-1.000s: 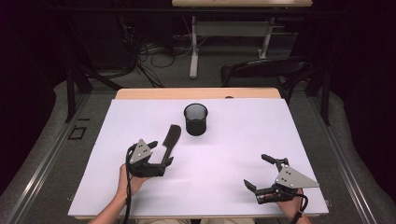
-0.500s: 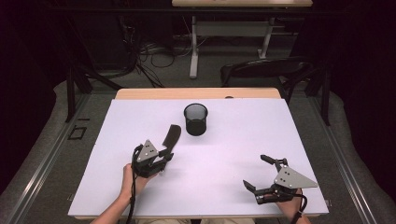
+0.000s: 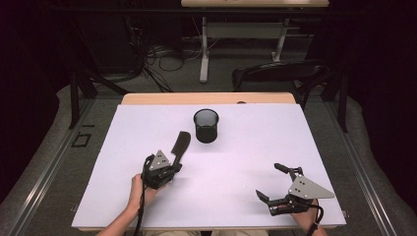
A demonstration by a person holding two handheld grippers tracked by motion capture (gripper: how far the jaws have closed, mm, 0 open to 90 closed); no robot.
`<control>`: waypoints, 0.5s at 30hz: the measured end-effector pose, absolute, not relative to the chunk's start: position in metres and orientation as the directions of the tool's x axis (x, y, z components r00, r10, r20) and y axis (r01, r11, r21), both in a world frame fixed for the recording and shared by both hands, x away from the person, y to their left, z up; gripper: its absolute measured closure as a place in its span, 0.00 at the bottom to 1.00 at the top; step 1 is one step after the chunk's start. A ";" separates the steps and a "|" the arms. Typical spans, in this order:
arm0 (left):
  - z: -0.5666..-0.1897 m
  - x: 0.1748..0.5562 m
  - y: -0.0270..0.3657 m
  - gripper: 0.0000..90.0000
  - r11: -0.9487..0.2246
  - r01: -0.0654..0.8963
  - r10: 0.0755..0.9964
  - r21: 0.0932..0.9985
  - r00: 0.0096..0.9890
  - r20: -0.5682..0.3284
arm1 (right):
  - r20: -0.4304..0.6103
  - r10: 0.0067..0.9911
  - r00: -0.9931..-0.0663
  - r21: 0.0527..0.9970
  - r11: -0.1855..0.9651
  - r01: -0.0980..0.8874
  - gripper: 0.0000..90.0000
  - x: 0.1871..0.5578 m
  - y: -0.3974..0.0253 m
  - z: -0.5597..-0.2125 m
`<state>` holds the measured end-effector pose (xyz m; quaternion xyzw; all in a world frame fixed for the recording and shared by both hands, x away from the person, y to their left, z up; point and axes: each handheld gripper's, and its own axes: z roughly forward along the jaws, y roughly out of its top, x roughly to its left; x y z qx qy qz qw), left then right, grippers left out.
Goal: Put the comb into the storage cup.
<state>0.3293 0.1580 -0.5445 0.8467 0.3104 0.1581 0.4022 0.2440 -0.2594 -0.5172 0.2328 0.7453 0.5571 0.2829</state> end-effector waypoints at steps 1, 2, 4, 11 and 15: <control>-0.546 0.330 0.157 1.00 -0.486 0.403 0.653 0.776 0.757 0.015 | -0.163 0.662 -0.731 0.962 0.272 0.032 0.01 0.244 -0.259 -0.517; -0.546 0.330 0.157 1.00 -0.486 0.403 0.653 0.776 0.757 0.015 | -0.163 0.662 -0.731 0.962 0.272 0.032 0.01 0.244 -0.259 -0.517; -0.548 0.330 0.157 1.00 -0.491 0.415 0.658 0.766 0.753 0.014 | -0.161 0.661 -0.733 0.963 0.269 0.031 0.01 0.244 -0.259 -0.517; -0.552 0.332 0.157 1.00 -0.501 0.439 0.665 0.746 0.747 0.007 | -0.165 0.659 -0.734 0.961 0.273 0.029 0.01 0.244 -0.259 -0.517; -0.553 0.332 0.157 1.00 -0.509 0.443 0.667 0.738 0.745 0.012 | -0.166 0.657 -0.735 0.960 0.277 0.031 0.01 0.244 -0.259 -0.517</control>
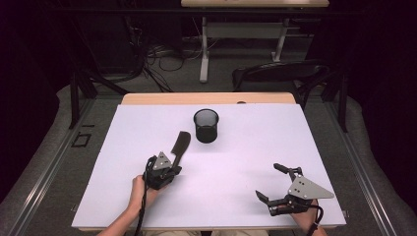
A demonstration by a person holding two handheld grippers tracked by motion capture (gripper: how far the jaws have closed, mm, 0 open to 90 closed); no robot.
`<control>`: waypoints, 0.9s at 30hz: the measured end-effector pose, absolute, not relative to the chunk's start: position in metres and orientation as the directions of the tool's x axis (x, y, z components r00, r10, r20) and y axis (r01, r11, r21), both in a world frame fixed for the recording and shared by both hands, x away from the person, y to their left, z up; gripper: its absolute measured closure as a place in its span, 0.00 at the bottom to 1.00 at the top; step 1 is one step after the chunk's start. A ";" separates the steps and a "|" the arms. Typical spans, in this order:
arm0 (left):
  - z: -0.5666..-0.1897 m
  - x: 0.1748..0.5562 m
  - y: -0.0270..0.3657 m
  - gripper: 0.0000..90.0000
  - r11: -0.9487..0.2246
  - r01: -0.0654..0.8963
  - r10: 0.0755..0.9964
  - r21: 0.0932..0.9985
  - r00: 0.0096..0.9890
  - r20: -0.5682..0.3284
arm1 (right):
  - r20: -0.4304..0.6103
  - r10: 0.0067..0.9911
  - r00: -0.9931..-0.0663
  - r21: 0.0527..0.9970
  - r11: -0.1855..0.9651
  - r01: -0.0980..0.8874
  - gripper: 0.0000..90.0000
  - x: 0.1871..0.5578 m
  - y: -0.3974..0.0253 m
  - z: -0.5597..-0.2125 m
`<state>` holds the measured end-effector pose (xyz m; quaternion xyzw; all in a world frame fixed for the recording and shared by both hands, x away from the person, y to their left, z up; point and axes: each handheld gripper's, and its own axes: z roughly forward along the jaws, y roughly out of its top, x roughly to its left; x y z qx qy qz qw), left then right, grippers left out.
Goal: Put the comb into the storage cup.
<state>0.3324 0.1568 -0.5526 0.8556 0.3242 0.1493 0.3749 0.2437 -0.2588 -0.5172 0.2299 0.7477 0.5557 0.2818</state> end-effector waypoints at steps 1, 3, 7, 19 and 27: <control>-0.553 0.332 0.157 1.00 -0.509 0.447 0.671 0.735 0.741 0.014 | -0.165 0.658 -0.735 0.961 0.276 0.031 0.01 0.244 -0.259 -0.517; -0.554 0.332 0.157 1.00 -0.508 0.454 0.676 0.732 0.737 0.012 | -0.161 0.659 -0.735 0.961 0.274 0.035 0.01 0.244 -0.259 -0.517; -0.555 0.332 0.158 1.00 -0.513 0.461 0.680 0.724 0.733 0.015 | -0.167 0.658 -0.734 0.961 0.276 0.029 0.01 0.244 -0.259 -0.517; -0.556 0.333 0.160 1.00 -0.512 0.470 0.691 0.719 0.722 0.020 | -0.165 0.658 -0.734 0.960 0.278 0.033 0.01 0.243 -0.259 -0.517; -0.555 0.333 0.161 1.00 -0.512 0.476 0.696 0.715 0.718 0.020 | -0.167 0.658 -0.734 0.961 0.276 0.029 0.01 0.244 -0.259 -0.517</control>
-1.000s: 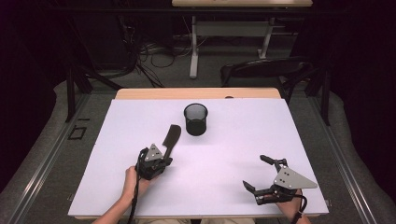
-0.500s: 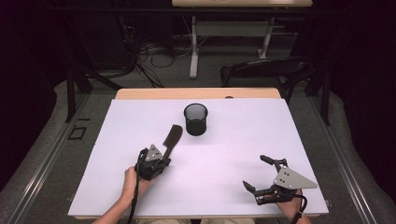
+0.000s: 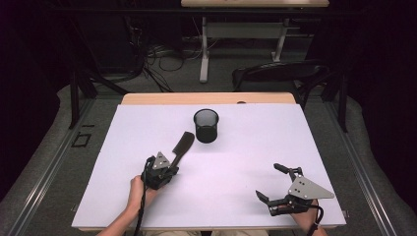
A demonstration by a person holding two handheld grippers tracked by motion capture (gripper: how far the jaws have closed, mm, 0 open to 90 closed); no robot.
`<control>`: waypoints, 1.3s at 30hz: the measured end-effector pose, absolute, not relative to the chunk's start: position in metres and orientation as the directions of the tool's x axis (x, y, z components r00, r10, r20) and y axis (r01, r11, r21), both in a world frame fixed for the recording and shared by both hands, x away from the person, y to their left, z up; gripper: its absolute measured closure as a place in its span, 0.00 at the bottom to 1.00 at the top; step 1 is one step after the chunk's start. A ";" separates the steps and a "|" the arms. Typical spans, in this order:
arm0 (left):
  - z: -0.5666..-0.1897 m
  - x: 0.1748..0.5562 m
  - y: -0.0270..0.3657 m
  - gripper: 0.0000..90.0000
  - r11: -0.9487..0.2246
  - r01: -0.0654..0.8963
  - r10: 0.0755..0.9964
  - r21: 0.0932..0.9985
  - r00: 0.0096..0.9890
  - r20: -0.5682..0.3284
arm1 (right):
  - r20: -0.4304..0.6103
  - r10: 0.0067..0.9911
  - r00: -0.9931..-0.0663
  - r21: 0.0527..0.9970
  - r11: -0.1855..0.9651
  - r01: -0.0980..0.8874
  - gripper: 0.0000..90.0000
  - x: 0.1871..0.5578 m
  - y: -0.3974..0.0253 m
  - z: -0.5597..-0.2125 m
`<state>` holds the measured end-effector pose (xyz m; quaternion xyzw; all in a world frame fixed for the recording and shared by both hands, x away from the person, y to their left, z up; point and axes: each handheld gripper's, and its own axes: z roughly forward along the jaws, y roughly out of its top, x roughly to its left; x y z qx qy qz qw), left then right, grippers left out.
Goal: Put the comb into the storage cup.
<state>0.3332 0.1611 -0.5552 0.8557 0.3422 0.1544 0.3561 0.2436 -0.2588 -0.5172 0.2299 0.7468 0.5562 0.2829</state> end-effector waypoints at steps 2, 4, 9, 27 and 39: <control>-0.555 0.333 0.161 1.00 -0.511 0.477 0.697 0.715 0.717 0.020 | -0.166 0.657 -0.735 0.960 0.277 0.031 0.01 0.243 -0.259 -0.517; -0.555 0.333 0.161 1.00 -0.507 0.481 0.701 0.715 0.713 0.017 | -0.166 0.657 -0.736 0.961 0.274 0.029 0.01 0.243 -0.259 -0.517; -0.555 0.334 0.162 1.00 -0.509 0.484 0.704 0.712 0.710 0.020 | -0.166 0.657 -0.735 0.962 0.273 0.027 0.01 0.243 -0.259 -0.517; -0.539 0.335 0.159 0.30 -0.474 0.466 0.735 0.747 0.676 0.044 | -0.165 0.656 -0.736 0.961 0.274 0.029 0.01 0.244 -0.259 -0.517; -0.528 0.341 0.161 0.17 -0.482 0.500 0.746 0.719 0.665 0.037 | -0.155 0.663 -0.732 0.963 0.268 0.039 0.01 0.244 -0.259 -0.517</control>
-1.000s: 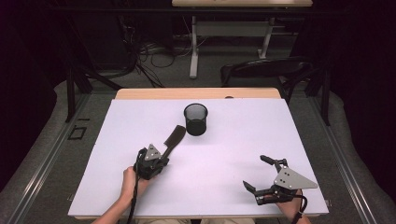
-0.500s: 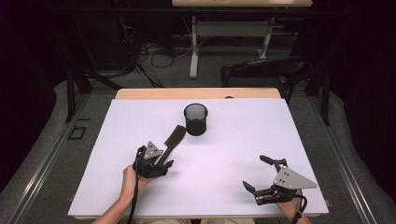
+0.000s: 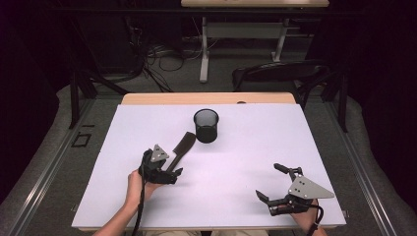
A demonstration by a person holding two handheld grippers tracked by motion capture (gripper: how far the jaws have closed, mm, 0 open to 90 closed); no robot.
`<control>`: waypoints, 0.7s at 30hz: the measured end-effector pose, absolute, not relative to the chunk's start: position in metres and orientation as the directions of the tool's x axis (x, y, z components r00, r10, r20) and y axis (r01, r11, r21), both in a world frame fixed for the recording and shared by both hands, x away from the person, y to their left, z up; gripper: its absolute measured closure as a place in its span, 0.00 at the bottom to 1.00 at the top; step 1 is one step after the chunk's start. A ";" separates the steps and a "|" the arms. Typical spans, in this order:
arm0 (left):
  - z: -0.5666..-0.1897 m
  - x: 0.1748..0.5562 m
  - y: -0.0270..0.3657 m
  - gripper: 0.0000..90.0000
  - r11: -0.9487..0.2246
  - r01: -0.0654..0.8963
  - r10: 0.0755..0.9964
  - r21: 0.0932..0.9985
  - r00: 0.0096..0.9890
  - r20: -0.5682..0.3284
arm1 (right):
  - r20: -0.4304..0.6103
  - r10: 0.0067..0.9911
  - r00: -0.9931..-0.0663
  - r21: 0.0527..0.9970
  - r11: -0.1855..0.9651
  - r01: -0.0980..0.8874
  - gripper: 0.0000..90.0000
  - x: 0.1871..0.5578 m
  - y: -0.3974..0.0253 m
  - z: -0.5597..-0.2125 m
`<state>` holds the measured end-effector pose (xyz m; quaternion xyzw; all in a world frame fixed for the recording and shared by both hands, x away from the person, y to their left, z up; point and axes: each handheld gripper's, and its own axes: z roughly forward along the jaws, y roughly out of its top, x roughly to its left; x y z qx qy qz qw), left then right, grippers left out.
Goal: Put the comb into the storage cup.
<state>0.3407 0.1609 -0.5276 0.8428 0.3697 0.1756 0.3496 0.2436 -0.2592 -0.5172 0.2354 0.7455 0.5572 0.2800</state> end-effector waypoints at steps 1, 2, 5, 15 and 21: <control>-0.526 0.342 0.161 0.16 -0.495 0.503 0.742 0.708 0.669 0.043 | -0.155 0.663 -0.733 0.963 0.267 0.038 0.01 0.243 -0.259 -0.517; -0.524 0.343 0.160 0.14 -0.498 0.512 0.743 0.699 0.669 0.039 | -0.155 0.662 -0.733 0.963 0.268 0.039 0.01 0.243 -0.259 -0.517; -0.518 0.347 0.159 0.11 -0.512 0.527 0.744 0.679 0.667 0.043 | -0.152 0.662 -0.734 0.963 0.265 0.040 0.01 0.243 -0.260 -0.517; -0.505 0.363 0.151 0.00 -0.540 0.601 0.756 0.589 0.654 0.026 | -0.151 0.659 -0.737 0.963 0.267 0.041 0.01 0.242 -0.261 -0.516; -0.503 0.372 0.146 0.00 -0.564 0.640 0.765 0.521 0.643 0.038 | -0.141 0.653 -0.744 0.964 0.261 0.047 0.01 0.242 -0.261 -0.517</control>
